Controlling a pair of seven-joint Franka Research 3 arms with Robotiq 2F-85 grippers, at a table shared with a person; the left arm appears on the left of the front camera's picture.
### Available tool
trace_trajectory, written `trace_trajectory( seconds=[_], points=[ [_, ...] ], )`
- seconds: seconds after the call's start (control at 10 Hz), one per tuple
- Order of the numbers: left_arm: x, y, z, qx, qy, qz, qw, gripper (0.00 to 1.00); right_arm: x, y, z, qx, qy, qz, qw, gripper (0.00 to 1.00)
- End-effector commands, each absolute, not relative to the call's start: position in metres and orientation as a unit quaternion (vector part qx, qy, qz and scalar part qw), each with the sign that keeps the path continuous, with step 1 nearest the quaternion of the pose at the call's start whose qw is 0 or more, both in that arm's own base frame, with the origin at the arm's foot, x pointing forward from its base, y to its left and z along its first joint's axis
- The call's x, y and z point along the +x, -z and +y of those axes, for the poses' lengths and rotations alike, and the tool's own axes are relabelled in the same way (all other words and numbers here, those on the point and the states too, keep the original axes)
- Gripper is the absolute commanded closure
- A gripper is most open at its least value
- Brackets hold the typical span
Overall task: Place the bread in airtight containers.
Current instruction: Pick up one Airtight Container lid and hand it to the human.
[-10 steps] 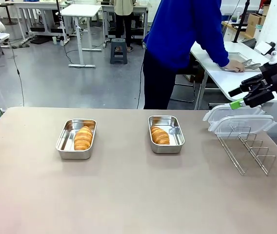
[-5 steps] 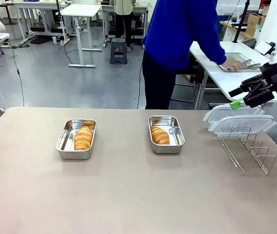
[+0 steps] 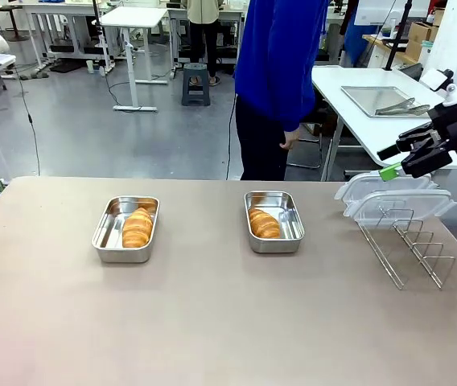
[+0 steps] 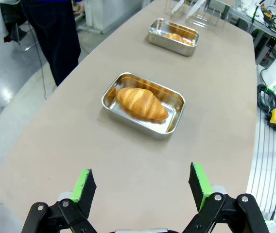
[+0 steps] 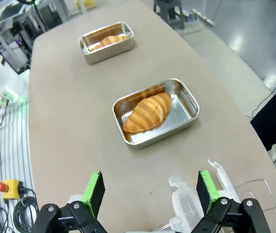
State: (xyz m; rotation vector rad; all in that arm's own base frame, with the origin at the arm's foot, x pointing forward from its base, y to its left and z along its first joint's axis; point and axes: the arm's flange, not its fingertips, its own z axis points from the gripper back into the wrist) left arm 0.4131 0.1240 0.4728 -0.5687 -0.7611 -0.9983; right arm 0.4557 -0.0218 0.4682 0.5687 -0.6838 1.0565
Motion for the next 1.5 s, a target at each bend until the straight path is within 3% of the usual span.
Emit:
trace_trajectory(
  seconds=[0.0, 0.1, 0.5, 0.9, 1.4],
  points=[
    [0.413, -0.473, 0.125, -0.264, 0.468, -0.353, 0.766, 0.0, 0.455, -0.469, -0.022, 0.265, -0.49, -0.316, 0.768, 0.0],
    [0.413, -0.473, 0.125, -0.264, 0.468, -0.353, 0.766, 0.0, 0.456, -0.468, -0.022, 0.262, -0.487, -0.315, 0.771, 0.0],
    [0.413, -0.473, 0.125, -0.264, 0.468, -0.353, 0.766, 0.0, 0.445, -0.471, -0.021, 0.106, -0.642, -0.223, 0.726, 0.0],
    [0.413, -0.473, 0.125, -0.264, 0.468, -0.353, 0.766, 0.0, 0.447, -0.45, -0.004, -0.053, -0.656, -0.184, 0.73, 0.0],
    [0.413, -0.473, 0.125, -0.264, 0.468, -0.353, 0.766, 0.0, 0.474, -0.426, -0.007, -0.062, -0.653, -0.147, 0.74, 0.0]
  ],
)
